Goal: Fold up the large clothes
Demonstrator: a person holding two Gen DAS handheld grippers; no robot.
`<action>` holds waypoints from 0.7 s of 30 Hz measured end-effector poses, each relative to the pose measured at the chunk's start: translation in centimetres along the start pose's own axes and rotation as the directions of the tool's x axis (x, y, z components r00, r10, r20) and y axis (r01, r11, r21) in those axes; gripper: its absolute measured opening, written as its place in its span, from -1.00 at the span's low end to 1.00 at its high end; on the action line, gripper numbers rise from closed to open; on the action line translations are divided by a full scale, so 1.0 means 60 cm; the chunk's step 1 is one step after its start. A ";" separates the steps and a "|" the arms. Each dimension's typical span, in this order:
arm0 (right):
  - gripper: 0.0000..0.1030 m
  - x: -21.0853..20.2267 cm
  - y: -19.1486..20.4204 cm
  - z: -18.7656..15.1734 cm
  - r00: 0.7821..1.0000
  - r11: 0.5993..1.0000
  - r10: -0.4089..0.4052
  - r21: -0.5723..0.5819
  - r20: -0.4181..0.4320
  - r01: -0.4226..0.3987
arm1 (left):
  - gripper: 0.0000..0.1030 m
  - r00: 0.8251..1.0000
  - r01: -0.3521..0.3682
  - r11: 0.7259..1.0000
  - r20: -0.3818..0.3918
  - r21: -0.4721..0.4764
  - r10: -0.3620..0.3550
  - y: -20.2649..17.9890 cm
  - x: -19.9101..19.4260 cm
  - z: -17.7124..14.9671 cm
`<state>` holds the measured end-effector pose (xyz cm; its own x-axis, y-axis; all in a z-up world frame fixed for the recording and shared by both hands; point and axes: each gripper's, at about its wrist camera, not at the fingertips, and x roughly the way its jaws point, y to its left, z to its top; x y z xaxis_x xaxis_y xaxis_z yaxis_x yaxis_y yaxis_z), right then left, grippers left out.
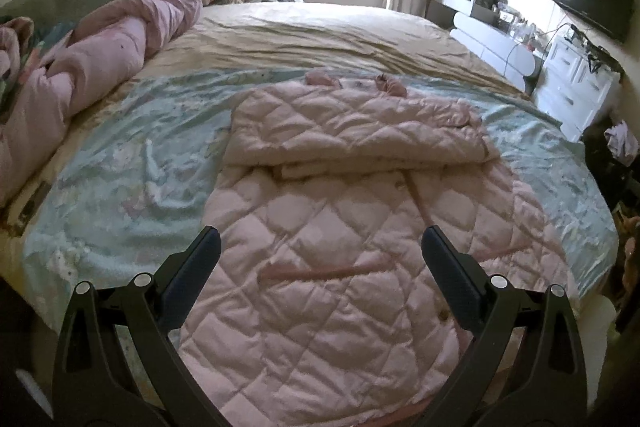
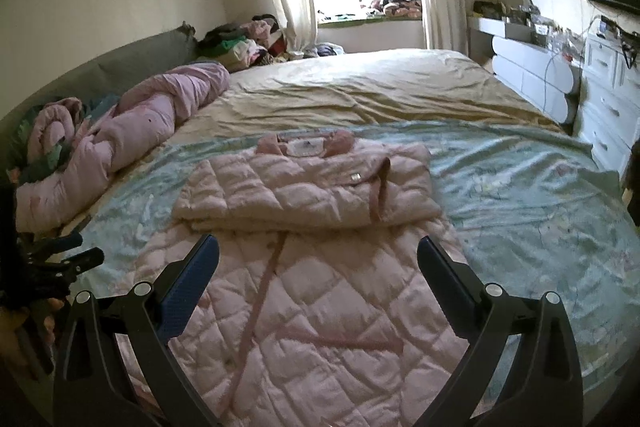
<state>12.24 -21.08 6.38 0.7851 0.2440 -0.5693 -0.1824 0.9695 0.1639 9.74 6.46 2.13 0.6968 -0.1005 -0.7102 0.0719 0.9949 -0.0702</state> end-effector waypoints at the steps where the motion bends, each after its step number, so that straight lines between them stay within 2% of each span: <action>1: 0.92 0.001 -0.006 -0.007 1.000 1.000 -0.007 0.006 -0.009 0.007 | 0.83 1.000 -0.005 1.000 -0.004 0.000 0.005 0.001 0.000 -0.004; 11: 0.92 0.003 -0.039 -0.056 0.997 0.999 -0.034 0.031 -0.066 0.036 | 0.83 0.998 -0.049 0.999 -0.037 -0.016 0.048 0.035 -0.002 -0.046; 21: 0.92 0.005 -0.076 -0.108 0.990 0.996 -0.062 0.058 -0.130 0.070 | 0.83 0.988 -0.114 0.992 -0.110 -0.052 0.108 0.082 0.014 -0.099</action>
<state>9.48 -25.24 0.22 0.7114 0.1845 -0.6781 -0.0925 0.9811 0.1699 6.43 11.30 -2.99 0.6180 0.0084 -0.7861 -0.0458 0.9986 -0.0253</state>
